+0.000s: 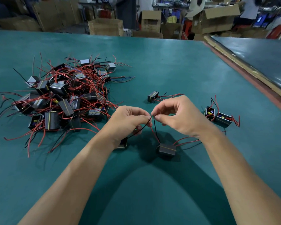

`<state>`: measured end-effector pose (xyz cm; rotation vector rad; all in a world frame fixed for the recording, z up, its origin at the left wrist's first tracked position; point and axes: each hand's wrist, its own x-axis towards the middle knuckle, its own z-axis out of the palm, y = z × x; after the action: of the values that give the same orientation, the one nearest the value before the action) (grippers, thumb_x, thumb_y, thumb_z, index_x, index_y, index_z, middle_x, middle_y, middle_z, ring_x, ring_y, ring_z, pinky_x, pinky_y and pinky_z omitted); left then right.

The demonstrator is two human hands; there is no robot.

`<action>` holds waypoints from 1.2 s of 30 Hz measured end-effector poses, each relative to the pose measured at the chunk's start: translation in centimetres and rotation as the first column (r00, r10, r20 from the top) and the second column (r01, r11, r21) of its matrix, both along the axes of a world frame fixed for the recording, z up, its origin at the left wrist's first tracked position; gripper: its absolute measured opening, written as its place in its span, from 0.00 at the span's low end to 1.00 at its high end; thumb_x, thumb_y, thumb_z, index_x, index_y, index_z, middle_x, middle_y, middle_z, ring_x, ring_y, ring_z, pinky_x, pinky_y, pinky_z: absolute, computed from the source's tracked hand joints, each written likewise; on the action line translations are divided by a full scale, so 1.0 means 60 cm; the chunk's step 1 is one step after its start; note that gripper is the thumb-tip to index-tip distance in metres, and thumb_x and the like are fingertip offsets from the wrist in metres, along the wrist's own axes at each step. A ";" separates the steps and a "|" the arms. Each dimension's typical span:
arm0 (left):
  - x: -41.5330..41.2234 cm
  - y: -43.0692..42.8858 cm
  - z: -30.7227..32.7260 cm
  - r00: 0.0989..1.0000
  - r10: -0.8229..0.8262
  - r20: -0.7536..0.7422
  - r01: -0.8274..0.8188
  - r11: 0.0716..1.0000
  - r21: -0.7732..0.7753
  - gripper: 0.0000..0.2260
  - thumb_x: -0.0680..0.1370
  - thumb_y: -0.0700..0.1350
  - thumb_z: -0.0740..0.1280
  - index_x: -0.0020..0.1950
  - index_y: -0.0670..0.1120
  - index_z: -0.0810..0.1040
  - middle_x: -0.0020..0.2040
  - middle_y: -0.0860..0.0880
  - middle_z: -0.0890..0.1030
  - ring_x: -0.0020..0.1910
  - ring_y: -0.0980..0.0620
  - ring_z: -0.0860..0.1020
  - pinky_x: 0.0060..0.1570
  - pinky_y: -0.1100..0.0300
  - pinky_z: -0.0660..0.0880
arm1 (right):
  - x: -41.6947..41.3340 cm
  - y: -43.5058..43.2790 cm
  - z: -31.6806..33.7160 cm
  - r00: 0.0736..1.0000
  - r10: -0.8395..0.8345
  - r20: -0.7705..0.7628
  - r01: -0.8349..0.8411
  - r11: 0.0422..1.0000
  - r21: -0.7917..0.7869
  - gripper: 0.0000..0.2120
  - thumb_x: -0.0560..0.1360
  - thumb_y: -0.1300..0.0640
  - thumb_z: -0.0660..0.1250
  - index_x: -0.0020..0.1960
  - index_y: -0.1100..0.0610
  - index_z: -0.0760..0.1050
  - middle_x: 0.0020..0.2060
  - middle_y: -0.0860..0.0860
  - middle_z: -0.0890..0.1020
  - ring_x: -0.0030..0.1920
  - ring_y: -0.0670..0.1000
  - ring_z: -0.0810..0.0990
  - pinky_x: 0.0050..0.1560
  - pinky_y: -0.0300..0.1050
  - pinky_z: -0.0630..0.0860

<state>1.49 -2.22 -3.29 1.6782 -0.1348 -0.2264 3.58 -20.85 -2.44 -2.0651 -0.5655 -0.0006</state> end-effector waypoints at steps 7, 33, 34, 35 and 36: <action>0.000 0.011 0.003 0.975 -0.163 -0.152 0.154 0.986 -0.069 0.06 0.77 0.37 0.67 0.40 0.40 0.80 0.22 0.53 0.74 0.19 0.61 0.63 0.23 0.72 0.67 | -0.004 -0.008 0.006 0.994 0.102 -0.037 -0.100 0.993 0.056 0.08 0.72 0.68 0.75 0.42 0.55 0.86 0.34 0.48 0.86 0.32 0.39 0.78 0.37 0.31 0.73; -0.003 -0.010 -0.017 0.976 -0.034 0.213 -0.029 0.958 0.284 0.06 0.73 0.36 0.73 0.37 0.44 0.85 0.31 0.52 0.83 0.28 0.60 0.73 0.30 0.68 0.70 | -0.005 0.012 0.004 0.866 -0.153 -0.477 0.136 0.988 -0.070 0.08 0.71 0.63 0.68 0.33 0.57 0.79 0.24 0.47 0.76 0.25 0.45 0.72 0.27 0.36 0.73; -0.003 -0.009 -0.015 0.988 -0.030 0.155 -0.010 0.969 0.248 0.06 0.73 0.36 0.73 0.37 0.44 0.85 0.31 0.50 0.83 0.28 0.58 0.72 0.29 0.67 0.69 | -0.006 0.010 0.005 0.870 -0.140 -0.473 0.132 0.990 -0.049 0.08 0.71 0.63 0.69 0.34 0.57 0.80 0.24 0.47 0.77 0.25 0.45 0.73 0.27 0.37 0.74; -0.003 -0.008 -0.014 0.994 -0.027 0.106 0.003 0.977 0.213 0.05 0.73 0.37 0.74 0.38 0.45 0.85 0.31 0.49 0.82 0.28 0.56 0.71 0.28 0.66 0.68 | -0.006 0.009 0.006 0.875 -0.127 -0.468 0.129 0.991 -0.028 0.07 0.71 0.64 0.70 0.35 0.58 0.80 0.24 0.47 0.77 0.26 0.45 0.73 0.28 0.37 0.74; -0.003 -0.007 -0.013 0.997 -0.025 0.068 0.012 0.983 0.182 0.05 0.73 0.38 0.74 0.38 0.45 0.85 0.31 0.48 0.82 0.27 0.55 0.70 0.27 0.66 0.67 | -0.006 0.008 0.007 0.879 -0.116 -0.463 0.128 0.992 -0.006 0.07 0.72 0.64 0.70 0.36 0.58 0.80 0.25 0.48 0.78 0.26 0.45 0.74 0.28 0.38 0.75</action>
<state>1.31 -2.63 -4.05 1.8681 -0.1871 -0.1987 3.21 -20.38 -2.01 -1.9788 -0.1366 0.4015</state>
